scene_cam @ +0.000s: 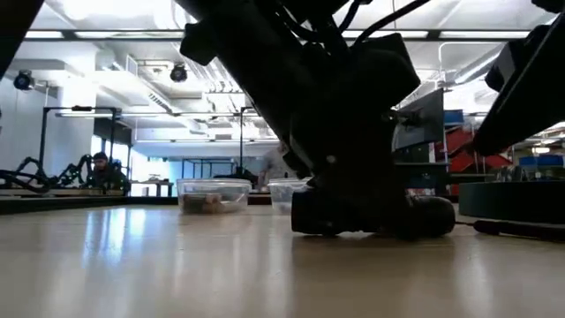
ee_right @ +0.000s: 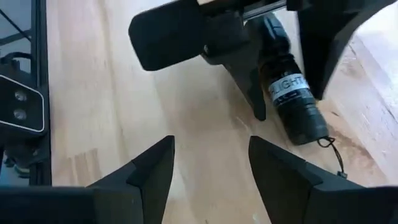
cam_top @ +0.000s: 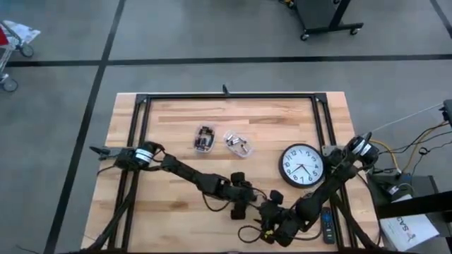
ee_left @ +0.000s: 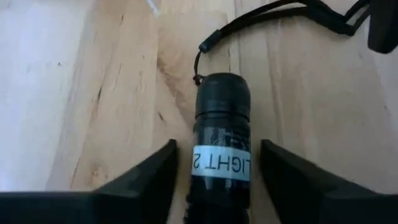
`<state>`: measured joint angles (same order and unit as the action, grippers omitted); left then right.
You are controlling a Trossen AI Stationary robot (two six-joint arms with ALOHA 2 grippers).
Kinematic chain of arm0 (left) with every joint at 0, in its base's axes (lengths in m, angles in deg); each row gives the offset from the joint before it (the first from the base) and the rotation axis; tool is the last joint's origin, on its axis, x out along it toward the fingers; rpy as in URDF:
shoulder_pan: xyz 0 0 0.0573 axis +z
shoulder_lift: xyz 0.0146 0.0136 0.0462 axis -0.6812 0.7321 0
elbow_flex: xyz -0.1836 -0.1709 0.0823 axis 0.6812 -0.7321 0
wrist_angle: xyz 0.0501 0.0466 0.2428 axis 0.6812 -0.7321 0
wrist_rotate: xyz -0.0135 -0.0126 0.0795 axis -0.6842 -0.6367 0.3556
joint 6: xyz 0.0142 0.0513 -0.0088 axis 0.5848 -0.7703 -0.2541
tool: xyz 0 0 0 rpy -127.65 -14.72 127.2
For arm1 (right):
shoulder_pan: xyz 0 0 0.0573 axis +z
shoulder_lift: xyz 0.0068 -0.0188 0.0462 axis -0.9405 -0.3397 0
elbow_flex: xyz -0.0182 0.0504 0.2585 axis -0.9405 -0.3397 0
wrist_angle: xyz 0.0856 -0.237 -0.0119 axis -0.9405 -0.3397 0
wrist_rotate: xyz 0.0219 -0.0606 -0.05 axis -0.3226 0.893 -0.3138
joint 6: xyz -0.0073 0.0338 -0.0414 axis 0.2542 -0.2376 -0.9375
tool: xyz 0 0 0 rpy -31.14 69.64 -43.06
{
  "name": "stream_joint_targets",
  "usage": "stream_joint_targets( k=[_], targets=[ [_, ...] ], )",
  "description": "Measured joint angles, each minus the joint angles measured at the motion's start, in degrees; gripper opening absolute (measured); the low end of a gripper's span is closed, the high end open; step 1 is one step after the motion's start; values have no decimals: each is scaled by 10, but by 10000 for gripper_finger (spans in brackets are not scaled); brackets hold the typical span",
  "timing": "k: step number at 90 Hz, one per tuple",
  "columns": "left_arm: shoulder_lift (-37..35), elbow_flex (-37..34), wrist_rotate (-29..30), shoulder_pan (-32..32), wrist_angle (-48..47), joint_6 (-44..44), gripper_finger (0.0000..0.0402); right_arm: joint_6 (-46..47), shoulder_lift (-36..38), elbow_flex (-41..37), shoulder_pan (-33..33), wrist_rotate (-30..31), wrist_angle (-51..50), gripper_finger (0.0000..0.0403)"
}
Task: Insert battery
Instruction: Open the black flashlight cover
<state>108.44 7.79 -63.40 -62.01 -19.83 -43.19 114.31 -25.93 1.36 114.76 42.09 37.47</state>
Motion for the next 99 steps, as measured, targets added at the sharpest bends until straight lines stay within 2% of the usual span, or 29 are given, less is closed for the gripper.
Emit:
stream_joint_targets(
  k=[7, 24, 35, 44, 55, 66, 75, 81, 88, 99],
  targets=[
    [-1, 0, 0, 0, 1, -4, 93, -1, 0, 0, 0, 0, 1, 177],
    [-31, -9, 8, -5, -14, -29, 94, -18, 3, 0, 0, -3, -2, 159],
    [-86, -30, 51, -16, 5, -43, 94, -42, 27, 0, 0, -4, -8, 147],
    [-133, -78, 82, -24, 54, -51, 94, -66, 55, 0, -2, 5, -22, 137],
    [-191, -186, 87, -27, 205, -51, 94, -116, 87, 0, -8, 31, -30, 124],
    [-237, -317, 87, -30, 452, -54, 94, -153, 107, 0, -24, 45, -30, 112],
    [-235, -421, 69, -31, 675, -58, 94, -184, 109, 2, -46, 45, -24, 104],
    [-224, -466, 62, -31, 798, -66, 94, -202, 104, 5, -66, 42, -13, 99],
    [-215, -501, 62, -31, 868, -67, 94, -230, 99, 6, -92, 22, 5, 93],
    [-200, -521, 58, -32, 871, -68, 94, -274, 93, 15, -129, 8, 28, 79]
  ],
)
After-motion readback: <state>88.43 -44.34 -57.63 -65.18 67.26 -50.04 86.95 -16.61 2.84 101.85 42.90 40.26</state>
